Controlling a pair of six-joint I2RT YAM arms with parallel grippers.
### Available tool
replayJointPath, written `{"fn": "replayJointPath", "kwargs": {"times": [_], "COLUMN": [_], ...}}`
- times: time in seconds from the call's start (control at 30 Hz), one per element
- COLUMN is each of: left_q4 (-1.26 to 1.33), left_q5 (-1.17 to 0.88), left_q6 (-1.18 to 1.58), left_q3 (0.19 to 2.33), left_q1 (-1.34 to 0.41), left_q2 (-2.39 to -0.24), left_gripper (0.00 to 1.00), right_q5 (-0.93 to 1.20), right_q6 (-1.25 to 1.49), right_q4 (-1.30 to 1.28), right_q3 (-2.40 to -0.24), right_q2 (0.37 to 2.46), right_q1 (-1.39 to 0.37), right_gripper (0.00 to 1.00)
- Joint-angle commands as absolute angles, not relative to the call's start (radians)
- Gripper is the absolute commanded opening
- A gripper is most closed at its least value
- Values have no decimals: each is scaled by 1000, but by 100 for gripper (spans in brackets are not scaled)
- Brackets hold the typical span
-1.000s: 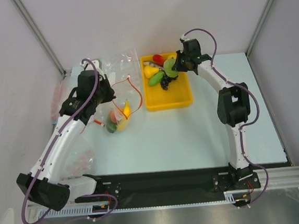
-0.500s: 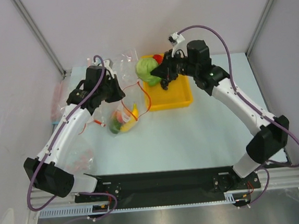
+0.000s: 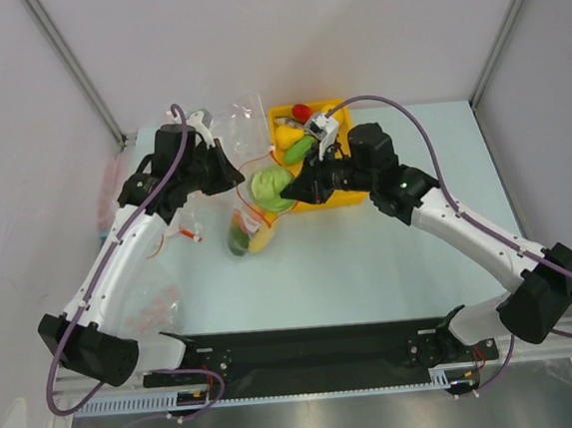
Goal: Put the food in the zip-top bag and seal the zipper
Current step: Place the fake vegetable in the zipper food storage bag.
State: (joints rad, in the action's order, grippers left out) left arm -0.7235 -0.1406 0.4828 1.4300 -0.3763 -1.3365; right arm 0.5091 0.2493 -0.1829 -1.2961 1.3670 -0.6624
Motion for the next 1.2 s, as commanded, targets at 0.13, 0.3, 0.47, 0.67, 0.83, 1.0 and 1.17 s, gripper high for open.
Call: {"fn": "replayJointPath", "kwargs": {"times": [0.13,0.3,0.47,0.67,0.83,1.0,1.17], "left_q4": [-586,-505,-483,-443,-472,-538,-574], "left_q5": [-374,-449,-497,-496,-390,-322,-275], "left_q6": [520,515,509,549,560,564,554], "left_q3": [1424,1370,1367,1397,1425,1388,1376], "left_q1": [-390,-411,-454,-472,-471,-445,-381], "left_q2": [-1212,-1189,-1224,-1256,-1262,-1261,-1229], "left_gripper": [0,0,0,0,0,0,0], "right_q5": [292,94,48,81,77,52,164], "right_q6": [275,324,365,322,284,244,245], "right_q4": [-184,-195,-146,-314,-325,-255,-164], "right_q3": [-1351,-1397,-1413,-1511,-1497,-1476,-1437], "right_q2": [1454,1512,1551,1730,1688,1577,1444], "right_q1": [-687,-684,-690,-707,-706,-700,-643], "right_gripper": [0,0,0,1,57,74,77]}}
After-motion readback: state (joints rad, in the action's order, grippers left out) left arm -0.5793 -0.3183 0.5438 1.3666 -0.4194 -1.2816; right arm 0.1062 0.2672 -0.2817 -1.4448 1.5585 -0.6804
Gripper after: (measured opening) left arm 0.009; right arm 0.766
